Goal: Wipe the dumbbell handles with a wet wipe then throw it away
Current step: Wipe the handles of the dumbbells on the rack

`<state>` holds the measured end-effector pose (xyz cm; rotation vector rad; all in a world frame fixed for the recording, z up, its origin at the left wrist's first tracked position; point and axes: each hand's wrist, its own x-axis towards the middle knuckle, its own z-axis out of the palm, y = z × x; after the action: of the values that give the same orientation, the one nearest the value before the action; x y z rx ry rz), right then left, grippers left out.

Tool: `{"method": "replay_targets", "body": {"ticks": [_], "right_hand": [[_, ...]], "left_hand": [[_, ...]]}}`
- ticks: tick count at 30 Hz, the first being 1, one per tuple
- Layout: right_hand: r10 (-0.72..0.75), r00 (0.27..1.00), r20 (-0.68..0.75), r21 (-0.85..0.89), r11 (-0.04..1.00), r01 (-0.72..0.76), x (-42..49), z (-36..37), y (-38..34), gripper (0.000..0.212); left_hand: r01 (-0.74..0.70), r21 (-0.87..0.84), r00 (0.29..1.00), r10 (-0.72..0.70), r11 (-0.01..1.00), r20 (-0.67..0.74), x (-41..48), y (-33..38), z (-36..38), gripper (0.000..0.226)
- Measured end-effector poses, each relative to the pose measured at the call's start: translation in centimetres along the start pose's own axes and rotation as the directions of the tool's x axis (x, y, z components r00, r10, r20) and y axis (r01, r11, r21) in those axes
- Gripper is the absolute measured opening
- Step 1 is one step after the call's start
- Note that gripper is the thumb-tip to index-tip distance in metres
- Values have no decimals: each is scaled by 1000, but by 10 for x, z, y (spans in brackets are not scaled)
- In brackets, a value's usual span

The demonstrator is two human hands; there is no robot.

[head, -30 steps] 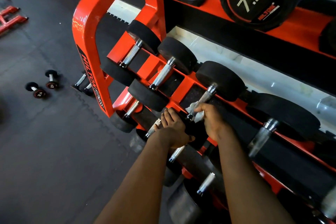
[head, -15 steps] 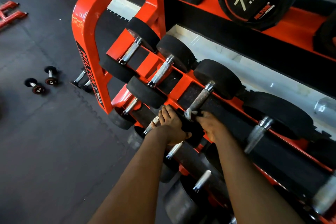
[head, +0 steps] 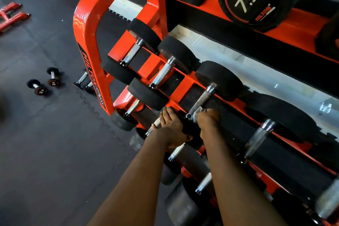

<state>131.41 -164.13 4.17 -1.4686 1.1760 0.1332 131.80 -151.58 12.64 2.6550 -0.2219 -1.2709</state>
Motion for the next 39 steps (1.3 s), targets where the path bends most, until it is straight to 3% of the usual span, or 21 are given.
{"method": "replay_targets", "body": {"ticks": [3, 5, 6, 8, 10, 12, 15, 18, 19, 20, 22, 24, 26, 27, 29, 30, 33, 34, 35, 37, 39], "right_hand": [[-106, 993, 55, -139, 984, 113, -27, -16, 5, 14], [-370, 925, 91, -234, 894, 381, -38, -26, -3, 8], [-512, 854, 89, -283, 809, 514, -35, -25, -12, 11], [-764, 644, 31, -396, 582, 710, -23, -20, -32, 28], [-893, 426, 145, -555, 283, 782, -6, -18, -46, 38], [-873, 299, 385, -663, -36, 748, 14, -20, -38, 35], [-762, 242, 600, -559, -184, 809, 17, -29, -3, 45], [-677, 8, 736, -364, -385, 848, 16, -41, 6, 46], [-662, -13, 749, -354, -416, 838, 22, -46, -3, 49], [-671, 41, 741, -411, -403, 818, 25, -50, -14, 52], [-703, 238, 670, -600, -325, 731, 27, -53, -33, 57], [-668, 338, 663, -671, -331, 663, 30, -45, -25, 53], [-561, 274, 781, -539, -384, 750, 38, -37, -8, 50], [-505, 196, 841, -431, -404, 807, 39, -37, -7, 49], [-493, 119, 862, -364, -438, 822, 36, -46, -22, 51], [-542, 136, 829, -420, -446, 790, 33, -50, -32, 50], [-638, 389, 664, -706, -364, 608, 24, -49, -49, 48], [-626, 431, 650, -730, -357, 583, 17, -42, -45, 46], [-581, 450, 678, -715, -381, 586, 9, -37, -40, 42], [-426, 392, 816, -566, -447, 692, -1, -29, -30, 36], [-360, 337, 870, -478, -454, 752, -6, -30, -38, 31]], "left_hand": [[-3, -11, 1000, 3, 1000, -3, -1, 0, 0, 128], [-6, -29, 1000, 5, 1000, -12, 0, 1, 0, 128], [-7, -34, 1000, 7, 999, -13, 0, 1, 1, 128], [-16, -31, 1000, 16, 999, -18, 0, -1, 2, 129], [-25, -40, 999, 24, 999, -21, 0, -2, 2, 129], [-32, -45, 999, 30, 998, -31, 0, -3, 3, 128], [-24, -49, 1000, 23, 999, -19, 1, -3, 3, 127], [-25, -51, 1000, 24, 998, -20, 2, -4, 4, 127], [-29, -59, 999, 27, 998, -28, 1, -4, 5, 127], [-32, -64, 999, 30, 997, -39, 0, -3, 5, 127], [-36, -75, 999, 34, 997, -35, -1, -3, 5, 127], [-41, -59, 998, 39, 997, -40, -1, -5, 5, 126], [-35, -51, 999, 34, 998, -34, 0, -5, 5, 125], [-31, -57, 999, 30, 998, -27, 0, -4, 4, 125], [-28, -60, 999, 27, 998, -21, -1, -3, 4, 126], [-31, -54, 999, 29, 998, -24, 0, -3, 5, 125], [-31, -72, 999, 29, 997, -25, 0, -4, 5, 126], [-33, -72, 999, 31, 997, -26, 0, -4, 5, 127], [-36, -68, 999, 34, 997, -23, 0, -4, 5, 127], [-34, -62, 999, 32, 997, -31, -1, -2, 4, 127], [-21, -60, 999, 19, 998, -34, -2, -3, 3, 126]]}}
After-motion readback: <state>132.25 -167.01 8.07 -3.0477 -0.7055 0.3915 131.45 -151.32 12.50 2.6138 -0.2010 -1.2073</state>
